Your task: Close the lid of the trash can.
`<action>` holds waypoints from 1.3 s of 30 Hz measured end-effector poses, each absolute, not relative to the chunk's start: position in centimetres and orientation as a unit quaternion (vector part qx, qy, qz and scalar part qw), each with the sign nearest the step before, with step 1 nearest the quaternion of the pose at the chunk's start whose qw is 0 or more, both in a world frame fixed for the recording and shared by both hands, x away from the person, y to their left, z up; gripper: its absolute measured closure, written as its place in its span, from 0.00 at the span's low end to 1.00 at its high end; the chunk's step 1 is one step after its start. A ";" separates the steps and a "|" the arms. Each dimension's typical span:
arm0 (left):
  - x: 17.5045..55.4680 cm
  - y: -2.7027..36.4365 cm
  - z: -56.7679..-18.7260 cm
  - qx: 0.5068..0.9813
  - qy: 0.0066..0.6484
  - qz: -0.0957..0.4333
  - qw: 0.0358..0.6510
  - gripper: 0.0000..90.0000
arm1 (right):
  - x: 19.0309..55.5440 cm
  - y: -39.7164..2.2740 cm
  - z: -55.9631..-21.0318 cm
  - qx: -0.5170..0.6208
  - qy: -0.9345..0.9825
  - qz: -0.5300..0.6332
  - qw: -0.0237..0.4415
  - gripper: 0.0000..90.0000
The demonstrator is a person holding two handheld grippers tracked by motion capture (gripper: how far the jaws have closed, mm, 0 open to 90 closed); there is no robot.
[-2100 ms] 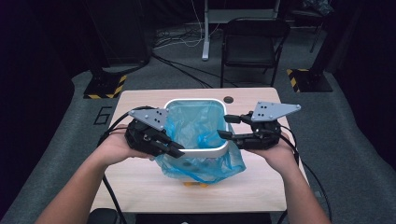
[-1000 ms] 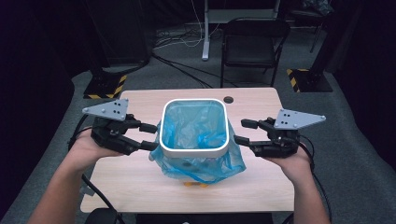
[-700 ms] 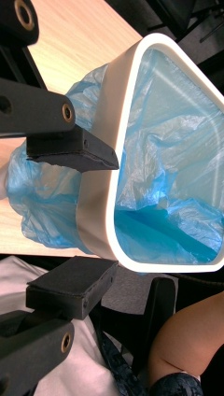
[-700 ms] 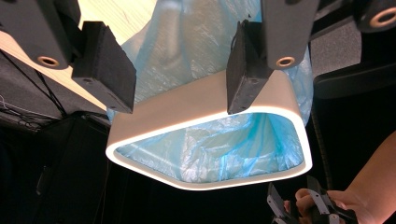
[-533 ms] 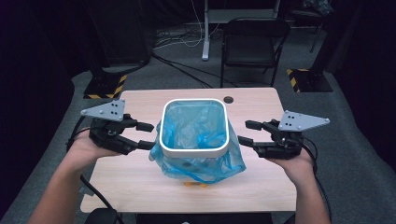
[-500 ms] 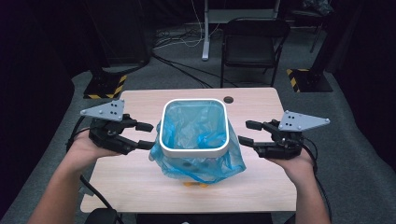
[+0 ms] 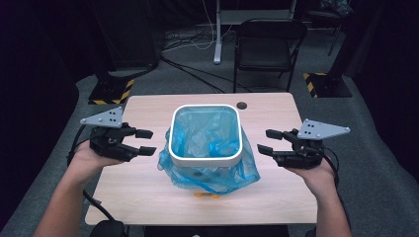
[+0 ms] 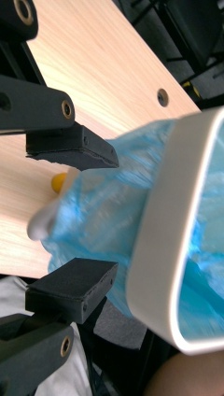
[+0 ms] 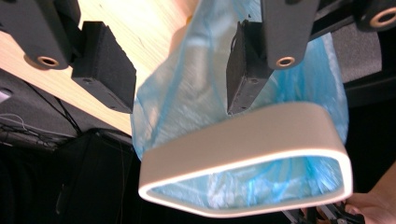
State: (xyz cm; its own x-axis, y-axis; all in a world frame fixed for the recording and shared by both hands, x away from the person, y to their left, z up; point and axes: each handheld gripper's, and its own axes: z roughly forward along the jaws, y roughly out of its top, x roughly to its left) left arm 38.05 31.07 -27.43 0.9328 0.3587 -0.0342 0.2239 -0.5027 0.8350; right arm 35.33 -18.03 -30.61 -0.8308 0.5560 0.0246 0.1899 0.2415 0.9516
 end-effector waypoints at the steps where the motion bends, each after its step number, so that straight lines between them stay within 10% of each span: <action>1: 38.1 31.2 -27.7 0.862 0.172 0.074 0.472 0.48 | 35.4 -18.1 -30.8 0.244 0.772 0.564 0.163 0.47; 39: 40.1 34.4 -38.7 0.828 0.275 0.113 0.476 0.48 | 36.2 -18.0 -35.5 0.244 0.800 0.520 0.175 0.45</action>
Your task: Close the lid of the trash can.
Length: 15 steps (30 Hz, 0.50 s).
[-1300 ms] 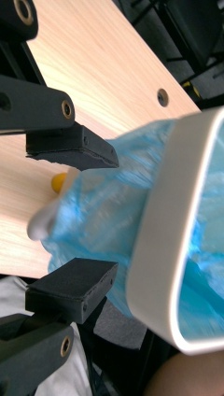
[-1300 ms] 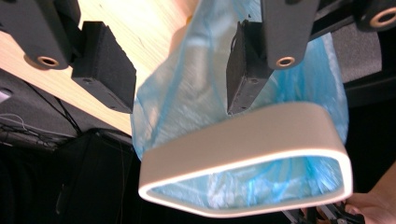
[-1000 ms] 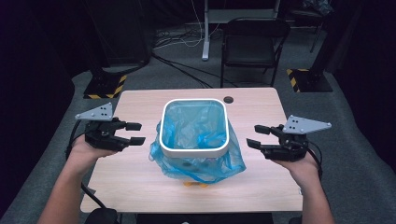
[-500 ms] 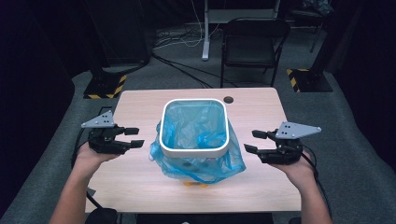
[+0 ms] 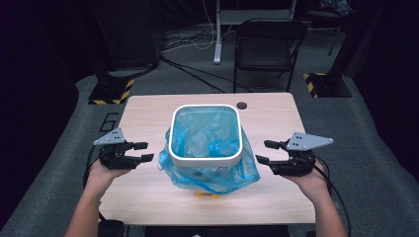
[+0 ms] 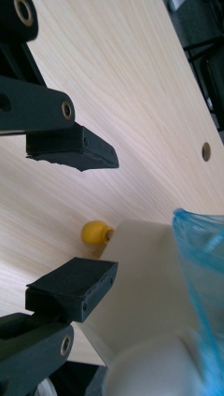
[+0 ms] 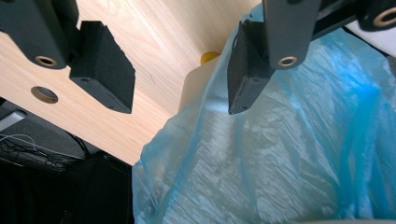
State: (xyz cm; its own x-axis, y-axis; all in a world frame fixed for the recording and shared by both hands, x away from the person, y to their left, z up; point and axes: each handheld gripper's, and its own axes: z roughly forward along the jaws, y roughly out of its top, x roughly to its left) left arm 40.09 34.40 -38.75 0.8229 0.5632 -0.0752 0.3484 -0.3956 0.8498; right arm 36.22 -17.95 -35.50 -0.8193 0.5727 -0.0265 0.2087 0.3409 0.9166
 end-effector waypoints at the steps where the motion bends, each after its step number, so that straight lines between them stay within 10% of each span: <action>1: 40.1 34.4 -39.0 0.827 0.277 0.112 0.476 0.48 | 36.3 -18.0 -35.7 0.246 0.799 0.519 0.176 0.45; 15: 39.9 34.8 -41.9 0.816 0.295 0.128 0.481 0.48 | 35.7 -19.2 -37.4 0.281 0.781 0.527 0.181 0.45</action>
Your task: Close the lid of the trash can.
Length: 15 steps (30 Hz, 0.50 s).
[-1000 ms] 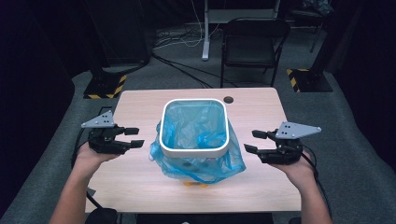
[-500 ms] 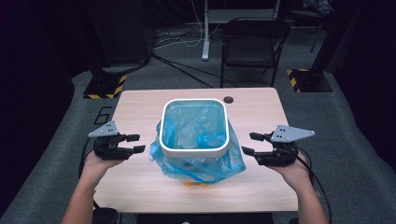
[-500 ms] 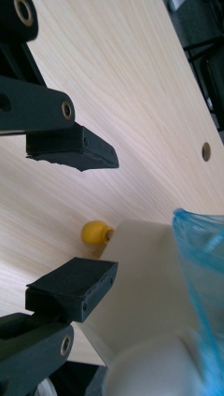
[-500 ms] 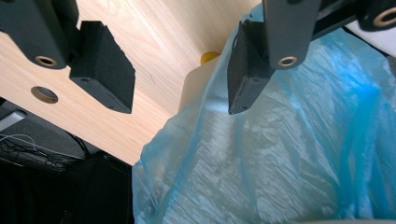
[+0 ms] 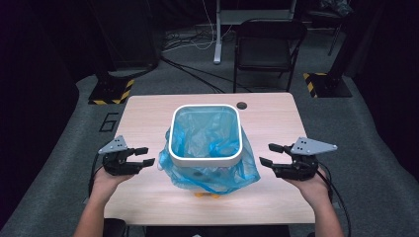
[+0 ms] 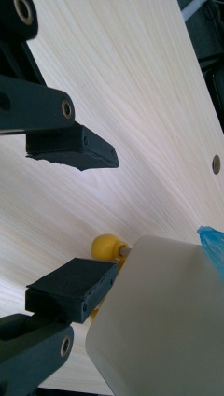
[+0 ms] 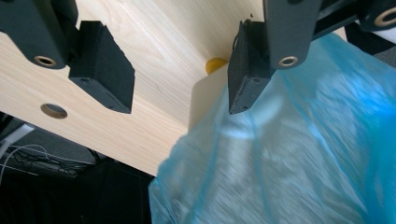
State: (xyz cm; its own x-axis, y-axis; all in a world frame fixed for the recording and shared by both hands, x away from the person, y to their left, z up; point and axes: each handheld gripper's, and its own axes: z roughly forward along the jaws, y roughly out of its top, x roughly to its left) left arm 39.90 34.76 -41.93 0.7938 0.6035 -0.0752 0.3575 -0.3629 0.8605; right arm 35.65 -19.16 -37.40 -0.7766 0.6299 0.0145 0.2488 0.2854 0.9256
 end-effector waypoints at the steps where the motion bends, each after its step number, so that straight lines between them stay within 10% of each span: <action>1: 39.9 34.8 -42.1 0.815 0.296 0.128 0.481 0.48 | 35.7 -19.3 -37.7 0.283 0.781 0.526 0.180 0.45; 15: 40.3 35.5 -45.3 0.821 0.332 0.129 0.447 0.46 | 36.6 -21.1 -41.5 0.330 0.758 0.525 0.201 0.43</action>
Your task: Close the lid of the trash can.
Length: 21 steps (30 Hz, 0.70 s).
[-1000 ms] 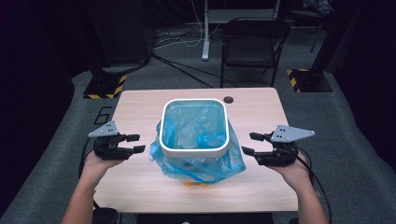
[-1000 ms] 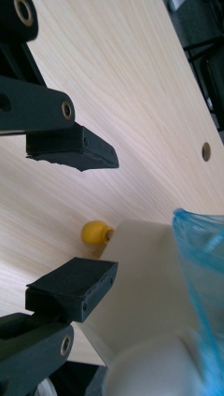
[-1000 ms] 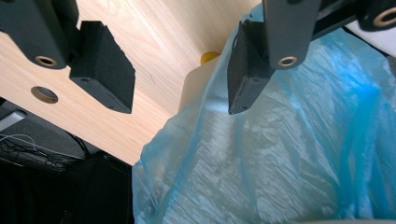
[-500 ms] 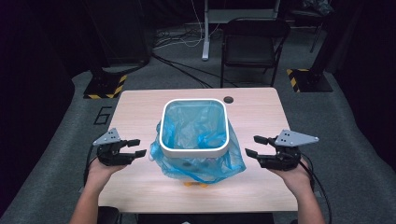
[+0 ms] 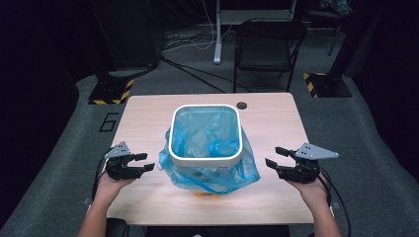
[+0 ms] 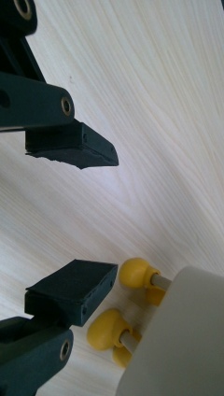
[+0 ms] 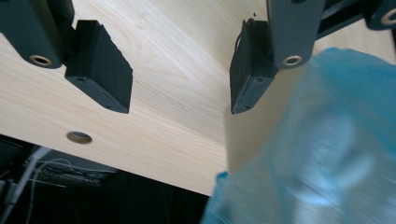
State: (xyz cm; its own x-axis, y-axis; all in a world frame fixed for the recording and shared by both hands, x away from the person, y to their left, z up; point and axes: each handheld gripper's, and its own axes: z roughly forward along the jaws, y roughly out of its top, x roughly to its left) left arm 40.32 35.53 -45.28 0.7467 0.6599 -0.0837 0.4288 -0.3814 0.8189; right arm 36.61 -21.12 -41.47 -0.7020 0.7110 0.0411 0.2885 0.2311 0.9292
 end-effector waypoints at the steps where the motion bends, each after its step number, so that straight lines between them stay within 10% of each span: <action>1: 40.4 35.6 -45.4 0.821 0.332 0.130 0.446 0.46 | 36.7 -21.2 -41.7 0.333 0.757 0.524 0.203 0.43; 21: 40.9 36.0 -46.9 0.827 0.352 0.142 0.414 0.45 | 37.8 -22.3 -44.6 0.370 0.760 0.489 0.214 0.41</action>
